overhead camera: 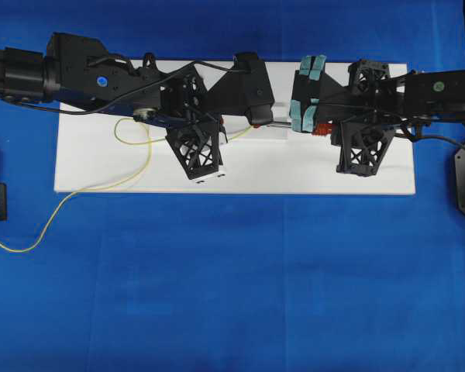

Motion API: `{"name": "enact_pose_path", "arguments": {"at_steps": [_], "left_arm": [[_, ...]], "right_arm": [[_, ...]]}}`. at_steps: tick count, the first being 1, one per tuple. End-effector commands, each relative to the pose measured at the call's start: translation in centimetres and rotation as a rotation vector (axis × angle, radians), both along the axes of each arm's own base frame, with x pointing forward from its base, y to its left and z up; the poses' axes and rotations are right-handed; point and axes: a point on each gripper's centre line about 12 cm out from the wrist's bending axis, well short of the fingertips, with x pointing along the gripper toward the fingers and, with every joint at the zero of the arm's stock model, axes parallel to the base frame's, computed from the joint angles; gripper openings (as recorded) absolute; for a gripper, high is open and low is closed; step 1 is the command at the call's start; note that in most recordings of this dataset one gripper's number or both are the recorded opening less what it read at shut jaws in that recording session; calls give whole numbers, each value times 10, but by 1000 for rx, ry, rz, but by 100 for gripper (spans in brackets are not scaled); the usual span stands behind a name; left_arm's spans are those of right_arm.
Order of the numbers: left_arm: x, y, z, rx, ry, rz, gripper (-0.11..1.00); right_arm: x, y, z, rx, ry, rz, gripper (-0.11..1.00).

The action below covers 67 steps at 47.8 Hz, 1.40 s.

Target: Touch the tip of the soldering iron to the tip of the solder at the mark.

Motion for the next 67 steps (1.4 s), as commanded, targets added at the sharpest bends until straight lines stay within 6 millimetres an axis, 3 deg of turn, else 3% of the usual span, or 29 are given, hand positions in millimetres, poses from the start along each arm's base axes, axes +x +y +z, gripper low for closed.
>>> {"name": "enact_pose_path", "arguments": {"at_steps": [1,29,35,49,59,67], "left_arm": [[6,2,15,8,-42,-1,2],[6,2,15,10,-41,-4,2],[3,4,22,13,-49,0,2],[-24,5,65,22,-115,8,2],[-51,6,75,22,-141,28,2],[-59,6,78,25,-176,31,2]], "right_arm": [[7,-1,10,-10,-37,5,6],[7,-1,10,-10,-39,5,6],[7,-1,9,-9,-37,3,6],[8,-2,10,-15,-50,9,6],[9,-2,10,-15,-58,10,6],[8,-2,16,-26,-73,12,6]]}}
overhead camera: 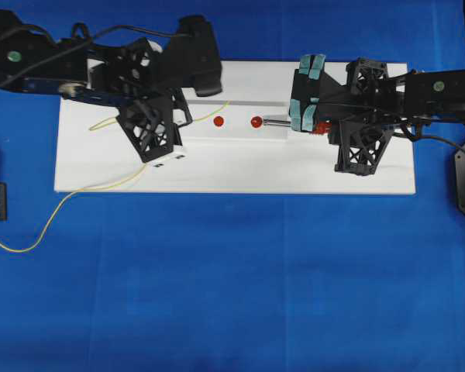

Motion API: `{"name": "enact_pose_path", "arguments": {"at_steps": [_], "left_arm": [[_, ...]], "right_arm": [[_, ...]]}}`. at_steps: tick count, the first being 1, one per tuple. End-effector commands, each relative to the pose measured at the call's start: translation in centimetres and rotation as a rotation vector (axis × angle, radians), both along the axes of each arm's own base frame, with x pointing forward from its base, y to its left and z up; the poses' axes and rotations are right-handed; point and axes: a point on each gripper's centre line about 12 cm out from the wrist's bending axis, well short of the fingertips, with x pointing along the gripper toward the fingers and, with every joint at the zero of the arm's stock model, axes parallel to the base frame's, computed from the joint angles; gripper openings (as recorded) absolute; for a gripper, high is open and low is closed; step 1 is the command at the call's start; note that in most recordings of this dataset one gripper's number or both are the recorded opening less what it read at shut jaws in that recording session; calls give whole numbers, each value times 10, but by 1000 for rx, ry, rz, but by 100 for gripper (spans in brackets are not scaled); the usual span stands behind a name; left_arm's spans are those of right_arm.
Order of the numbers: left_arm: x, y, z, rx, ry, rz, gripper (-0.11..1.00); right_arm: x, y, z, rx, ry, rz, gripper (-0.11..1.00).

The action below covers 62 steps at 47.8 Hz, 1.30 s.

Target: Touch the tip of the soldering iron to the tip of the solder at the mark.

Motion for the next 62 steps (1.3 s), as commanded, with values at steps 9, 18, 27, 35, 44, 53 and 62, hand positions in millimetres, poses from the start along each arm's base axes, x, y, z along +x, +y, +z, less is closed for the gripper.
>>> {"name": "enact_pose_path", "arguments": {"at_steps": [9,18,27,35,44,53,62], "left_arm": [[-7,0,20,14,-68,-1,2],[-15,-1,25,17,-95,0,2],[-22,-3,22,11,-118,9,2],[-23,-10,22,3,-134,-2,2],[-34,-46,24,-36,-151,-64,2],[-56,-106,26,-136,-259,-163,2],[-77,-159,8,-231,-350,-294,2]], "right_arm": [[-9,-1,38,-41,-130,2,6],[-36,1,51,-30,-208,-54,6],[-51,3,54,-10,-299,-104,6],[-46,6,60,2,-355,-105,6],[-37,35,70,62,-446,-28,6],[-28,91,75,151,-535,145,6],[-18,134,60,211,-543,272,6]]}}
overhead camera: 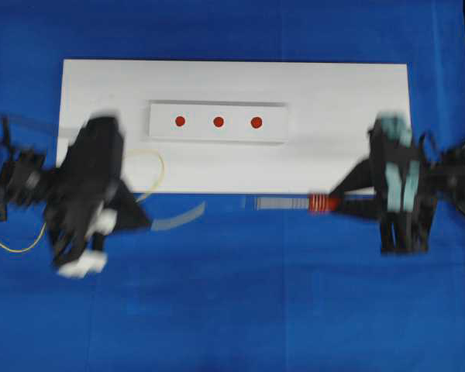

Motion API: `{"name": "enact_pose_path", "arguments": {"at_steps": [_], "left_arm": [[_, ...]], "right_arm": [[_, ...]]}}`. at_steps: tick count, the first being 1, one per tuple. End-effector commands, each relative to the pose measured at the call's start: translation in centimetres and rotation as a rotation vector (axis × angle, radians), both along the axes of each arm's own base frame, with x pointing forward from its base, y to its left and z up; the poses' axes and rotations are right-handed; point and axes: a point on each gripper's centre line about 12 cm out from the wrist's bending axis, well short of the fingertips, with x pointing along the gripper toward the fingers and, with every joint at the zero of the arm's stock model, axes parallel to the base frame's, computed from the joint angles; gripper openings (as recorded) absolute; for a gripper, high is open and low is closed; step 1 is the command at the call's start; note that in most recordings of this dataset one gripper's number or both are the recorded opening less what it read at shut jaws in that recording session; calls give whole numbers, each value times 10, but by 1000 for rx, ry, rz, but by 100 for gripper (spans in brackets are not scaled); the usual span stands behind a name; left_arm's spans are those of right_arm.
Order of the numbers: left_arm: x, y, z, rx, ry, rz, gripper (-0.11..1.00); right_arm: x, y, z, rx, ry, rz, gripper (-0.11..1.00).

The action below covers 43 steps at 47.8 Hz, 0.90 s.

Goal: Touch the tip of the soldering iron to the tip of the solder at the mark.
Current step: 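Withdraw both grippers and lower wire and iron back onto the table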

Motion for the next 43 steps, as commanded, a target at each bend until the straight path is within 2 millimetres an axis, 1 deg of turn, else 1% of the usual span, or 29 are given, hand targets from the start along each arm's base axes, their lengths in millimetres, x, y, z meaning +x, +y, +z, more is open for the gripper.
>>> {"name": "enact_pose_path", "arguments": {"at_steps": [1,4,5,13,18,26,29,33,40,43], "left_arm": [[-8,-22,-4,-32,-61,-65,2],[-11,-32,-17,-39,-65,-96,2],[-12,-36,-25,-40,-63,-109,2],[-13,-57,-66,-41,-55,-169,2],[-10,-65,-92,-33,-28,-183,2],[-7,-67,-122,-11,31,-183,2],[-6,-68,-128,-4,46,-184,2],[-6,-70,-133,1,59,-190,2],[-7,-72,-133,5,62,-198,2],[-8,-73,-132,4,60,-200,6]], "right_arm": [[10,17,-1,18,-33,49,6],[16,27,-12,19,-26,79,6],[19,32,-16,21,-25,92,6],[32,55,-51,25,18,146,6],[38,66,-74,33,39,166,6],[42,78,-106,50,70,177,6],[42,81,-113,56,82,176,6],[42,84,-117,67,86,171,6],[42,85,-118,76,92,163,7],[42,84,-118,75,93,161,7]]}}
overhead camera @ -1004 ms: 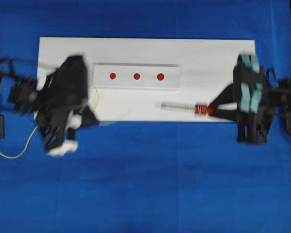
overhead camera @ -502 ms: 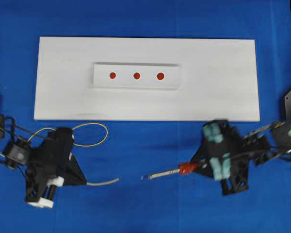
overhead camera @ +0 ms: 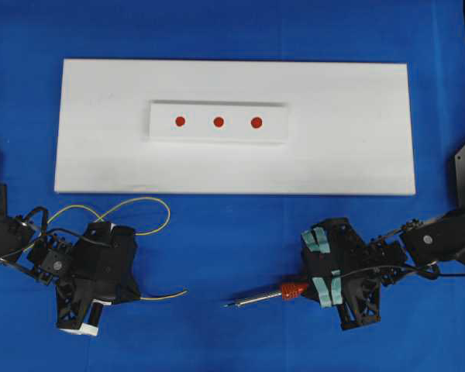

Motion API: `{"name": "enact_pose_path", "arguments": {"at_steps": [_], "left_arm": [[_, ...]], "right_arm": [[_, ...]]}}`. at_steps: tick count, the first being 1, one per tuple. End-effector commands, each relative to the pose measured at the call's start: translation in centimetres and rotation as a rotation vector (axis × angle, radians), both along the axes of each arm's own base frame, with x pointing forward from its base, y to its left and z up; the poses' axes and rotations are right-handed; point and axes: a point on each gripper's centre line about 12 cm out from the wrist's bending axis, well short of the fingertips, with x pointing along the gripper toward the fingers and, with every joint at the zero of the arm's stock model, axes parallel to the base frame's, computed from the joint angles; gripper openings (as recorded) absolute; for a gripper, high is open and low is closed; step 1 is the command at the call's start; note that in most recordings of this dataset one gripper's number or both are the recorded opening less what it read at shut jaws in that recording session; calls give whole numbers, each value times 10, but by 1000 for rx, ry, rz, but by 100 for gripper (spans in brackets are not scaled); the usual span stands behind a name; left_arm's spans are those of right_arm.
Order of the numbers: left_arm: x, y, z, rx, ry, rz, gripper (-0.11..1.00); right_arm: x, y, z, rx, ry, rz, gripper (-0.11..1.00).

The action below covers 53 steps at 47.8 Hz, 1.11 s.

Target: Touch the tip of the soldering iron to the tip of the solder at the mark.

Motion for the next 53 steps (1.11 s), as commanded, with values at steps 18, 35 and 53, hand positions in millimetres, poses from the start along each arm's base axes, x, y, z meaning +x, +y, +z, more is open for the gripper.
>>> {"name": "enact_pose_path", "arguments": {"at_steps": [18,35,53], "left_arm": [[7,3,59,18,-34,-10,83],[-9,72,134,124,-177,62,77],[-52,138,183,248,-425,191,77]], "right_arm": [[13,-12,51,17,-93,-30,81],[-9,-80,155,-126,-245,-113,78],[-71,-142,204,-268,-446,-254,77]]}}
